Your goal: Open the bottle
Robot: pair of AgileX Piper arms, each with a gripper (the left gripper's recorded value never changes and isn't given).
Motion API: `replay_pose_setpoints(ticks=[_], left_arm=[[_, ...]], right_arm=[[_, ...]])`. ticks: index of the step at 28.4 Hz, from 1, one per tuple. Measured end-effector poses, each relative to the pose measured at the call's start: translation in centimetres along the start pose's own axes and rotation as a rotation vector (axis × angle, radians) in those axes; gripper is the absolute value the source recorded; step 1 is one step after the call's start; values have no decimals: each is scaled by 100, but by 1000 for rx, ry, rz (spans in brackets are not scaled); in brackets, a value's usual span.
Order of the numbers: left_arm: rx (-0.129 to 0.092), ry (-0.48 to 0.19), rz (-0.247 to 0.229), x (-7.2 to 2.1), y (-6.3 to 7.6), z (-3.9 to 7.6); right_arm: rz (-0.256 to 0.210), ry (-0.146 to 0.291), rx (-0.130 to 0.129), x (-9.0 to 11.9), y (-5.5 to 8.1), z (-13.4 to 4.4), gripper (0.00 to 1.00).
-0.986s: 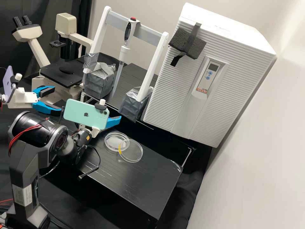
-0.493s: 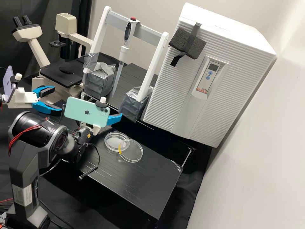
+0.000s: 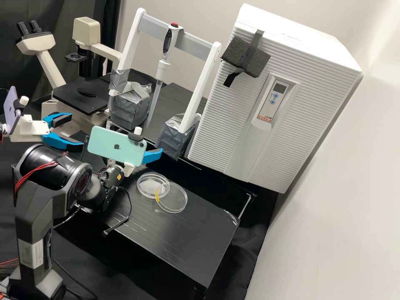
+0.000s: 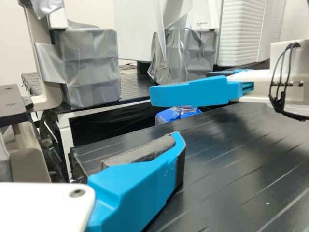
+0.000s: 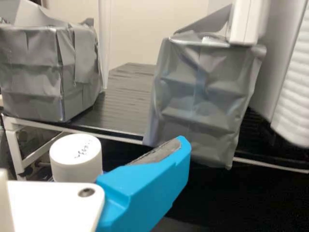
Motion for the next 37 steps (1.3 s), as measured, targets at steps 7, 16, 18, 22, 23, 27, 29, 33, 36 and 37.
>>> replay_pose_setpoints(ticks=[7, 16, 18, 22, 23, 27, 29, 33, 36, 37], left_arm=[[-1, 0, 0, 1, -1, 3], [-3, 0, 1, 3, -2, 11], [-3, 0, 1, 3, -2, 11], [-4, 1, 1, 3, -1, 10], [-4, 1, 1, 3, -1, 10], [-4, 1, 1, 3, -1, 10], [-4, 1, 1, 3, -1, 10], [-4, 1, 1, 3, -1, 10], [-4, 1, 1, 3, -1, 10], [-4, 1, 1, 3, -1, 10]], right_arm=[[7, -12, 2, 4, 24, 34, 0], [7, -12, 10, 4, 24, 34, 0], [7, -12, 10, 4, 24, 34, 0], [5, -2, 9, 14, 18, 9, 0], [5, -1, 9, 16, 20, 7, 0], [10, 3, 8, 29, 32, -3, 0], [10, 3, 8, 29, 32, -3, 0], [6, 7, 8, 29, 21, -16, 0], [3, 10, 8, 30, 11, -26, 0], [2, 12, 7, 30, 10, -27, 0]])
